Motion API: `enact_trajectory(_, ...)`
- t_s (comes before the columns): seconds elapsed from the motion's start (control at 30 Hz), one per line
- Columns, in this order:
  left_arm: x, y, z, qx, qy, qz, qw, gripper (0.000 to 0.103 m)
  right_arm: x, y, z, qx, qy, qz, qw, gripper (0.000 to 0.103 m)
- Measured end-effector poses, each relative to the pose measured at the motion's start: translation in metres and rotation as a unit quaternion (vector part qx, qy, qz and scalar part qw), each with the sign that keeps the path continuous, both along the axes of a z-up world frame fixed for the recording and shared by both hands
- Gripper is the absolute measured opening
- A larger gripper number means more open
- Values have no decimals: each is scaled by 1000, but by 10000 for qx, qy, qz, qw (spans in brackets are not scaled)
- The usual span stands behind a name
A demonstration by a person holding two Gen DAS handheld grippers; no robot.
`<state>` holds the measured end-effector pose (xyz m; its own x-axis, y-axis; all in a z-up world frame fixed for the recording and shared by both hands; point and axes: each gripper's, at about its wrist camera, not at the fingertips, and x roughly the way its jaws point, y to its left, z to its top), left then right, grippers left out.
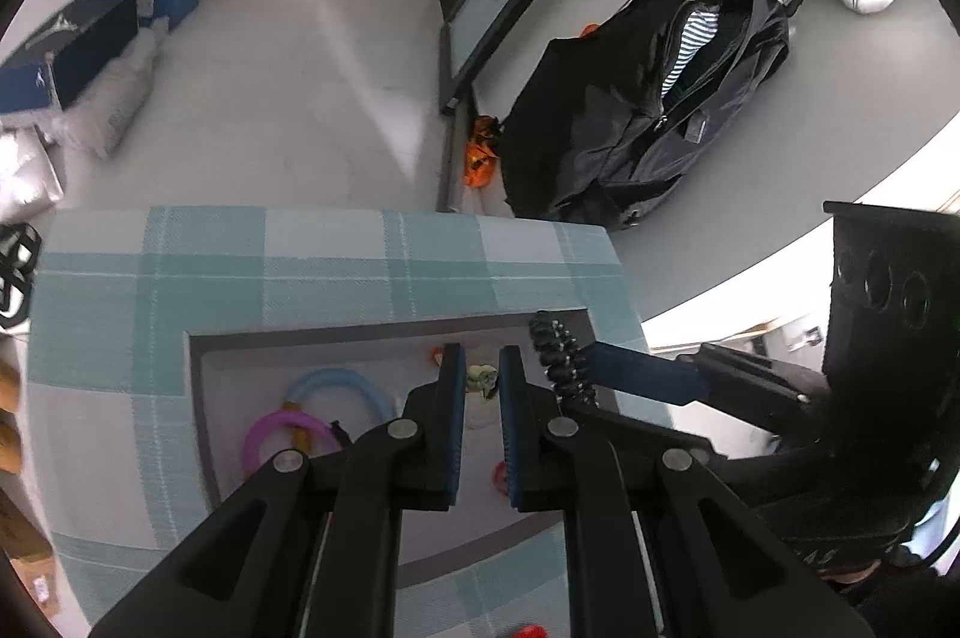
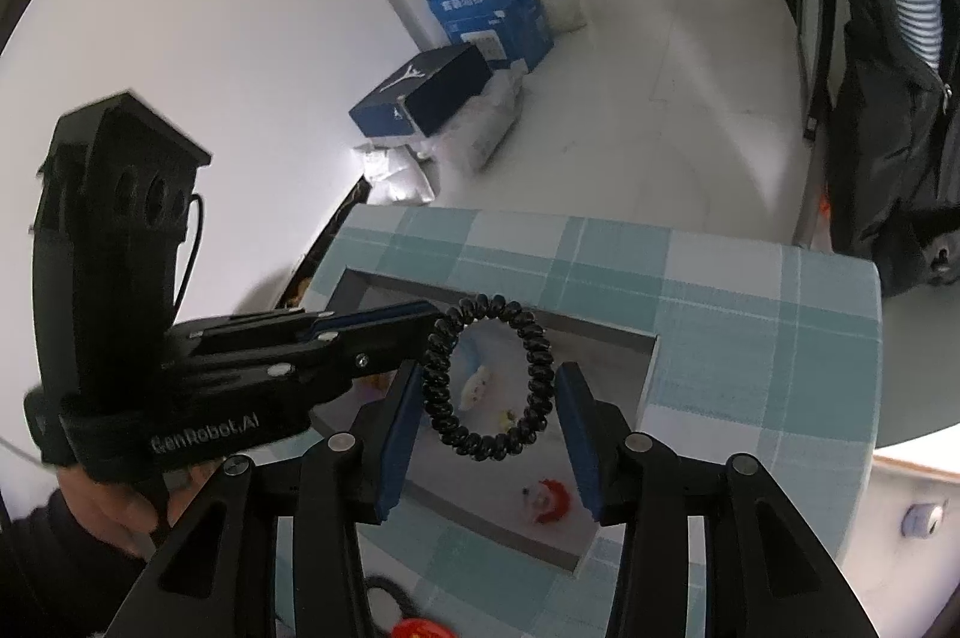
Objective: Organize jewelry
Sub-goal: 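Carry the coiled bracelet and charm into the grey box and open both tools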
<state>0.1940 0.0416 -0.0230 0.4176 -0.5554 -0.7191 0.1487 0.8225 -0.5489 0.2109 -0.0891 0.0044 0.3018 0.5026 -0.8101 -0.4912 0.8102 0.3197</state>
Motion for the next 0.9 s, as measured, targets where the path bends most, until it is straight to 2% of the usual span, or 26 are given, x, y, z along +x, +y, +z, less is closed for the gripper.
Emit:
enact_trajectory(0.07, 1, 1, -1, -11, 54, 4, 10000, 7, -1, 0, 0, -21, -32, 30, 10000, 48)
enact_trajectory(0.13, 3, 2, -2, -12, 120, 12, 9999, 18, -1, -2, 0, -35, -29, -8, 10000, 50)
enact_trajectory(0.17, 3, 4, -2, -21, 158, 39, 9999, 32, -2, -4, 0, -39, -48, -40, 10000, 55)
enact_trajectory(0.2, 3, 6, -3, 44, 192, 139, 9997, 53, -2, -5, 1, -57, -76, -63, 9999, 62)
enact_trajectory(0.27, 1, 11, -2, 74, 192, 257, 9995, 71, -4, -10, 3, -28, -138, -64, 9999, 70)
enact_trajectory(0.37, -3, 15, 1, 17, 161, 307, 9994, 71, -6, -13, 6, -14, -225, -45, 9997, 71)
enact_trajectory(0.67, -14, 14, 10, 350, -121, 415, 9985, 71, -15, -23, 11, -58, -419, -129, 9990, 80)
enact_trajectory(0.8, -19, 17, 12, 588, -165, 564, 9965, 71, -17, -30, 16, 14, -469, -215, 9987, 80)
enact_trajectory(0.9, -25, 19, 19, 1057, -342, 798, 9906, 71, -21, -33, 19, 52, -544, -264, 9982, 80)
